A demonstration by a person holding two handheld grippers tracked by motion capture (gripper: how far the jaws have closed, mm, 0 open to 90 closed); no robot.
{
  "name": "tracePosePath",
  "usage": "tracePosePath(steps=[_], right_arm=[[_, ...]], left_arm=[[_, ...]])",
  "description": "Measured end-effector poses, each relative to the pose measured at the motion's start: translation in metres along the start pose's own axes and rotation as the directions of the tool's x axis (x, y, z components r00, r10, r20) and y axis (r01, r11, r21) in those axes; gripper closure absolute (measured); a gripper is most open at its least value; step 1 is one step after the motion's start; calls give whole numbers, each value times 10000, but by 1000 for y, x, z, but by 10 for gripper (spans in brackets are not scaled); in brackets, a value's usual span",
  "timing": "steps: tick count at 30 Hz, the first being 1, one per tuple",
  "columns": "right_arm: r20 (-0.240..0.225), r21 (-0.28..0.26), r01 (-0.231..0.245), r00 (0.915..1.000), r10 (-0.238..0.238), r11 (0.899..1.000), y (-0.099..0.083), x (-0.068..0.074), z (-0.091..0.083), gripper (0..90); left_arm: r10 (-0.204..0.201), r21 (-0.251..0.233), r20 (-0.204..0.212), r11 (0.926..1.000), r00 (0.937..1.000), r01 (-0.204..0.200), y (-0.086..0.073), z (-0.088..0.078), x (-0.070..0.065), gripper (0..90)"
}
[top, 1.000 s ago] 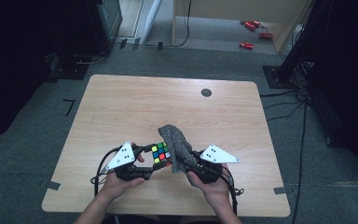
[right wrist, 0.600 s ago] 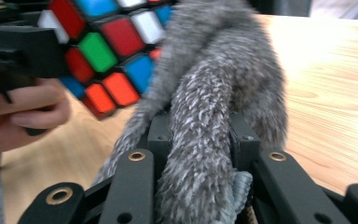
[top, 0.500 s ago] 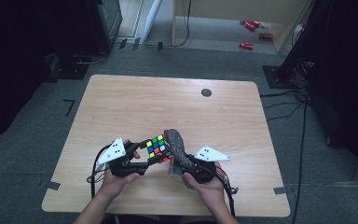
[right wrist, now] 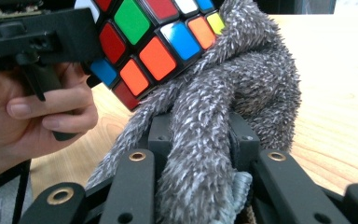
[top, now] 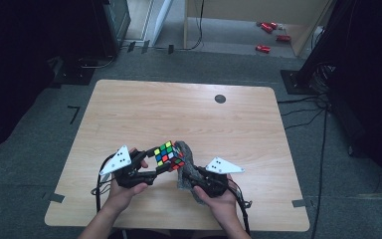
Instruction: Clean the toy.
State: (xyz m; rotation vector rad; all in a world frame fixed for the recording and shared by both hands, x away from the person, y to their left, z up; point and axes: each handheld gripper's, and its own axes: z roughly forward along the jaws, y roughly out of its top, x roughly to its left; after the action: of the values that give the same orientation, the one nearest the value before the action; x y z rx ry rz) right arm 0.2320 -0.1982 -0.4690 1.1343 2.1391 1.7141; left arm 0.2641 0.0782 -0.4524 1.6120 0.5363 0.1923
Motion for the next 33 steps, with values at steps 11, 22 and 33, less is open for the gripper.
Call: tracePosePath(steps=[11, 22, 33], right_arm=[[-242, 42, 170, 9996, -169, 9998, 2, -2, -3, 689], [3388, 488, 1023, 9341, -1129, 9936, 10, -47, -36, 682], [4789, 1559, 611, 8682, -1296, 9859, -5, -79, -37, 679]], left_arm=[[2, -60, -537, 10000, 9986, -5, 1, -6, 8, 347], [381, 703, -1256, 9971, 9913, -294, -6, 0, 12, 347], [1245, 1932, -1835, 9772, 9751, -884, -19, 15, 10, 347]])
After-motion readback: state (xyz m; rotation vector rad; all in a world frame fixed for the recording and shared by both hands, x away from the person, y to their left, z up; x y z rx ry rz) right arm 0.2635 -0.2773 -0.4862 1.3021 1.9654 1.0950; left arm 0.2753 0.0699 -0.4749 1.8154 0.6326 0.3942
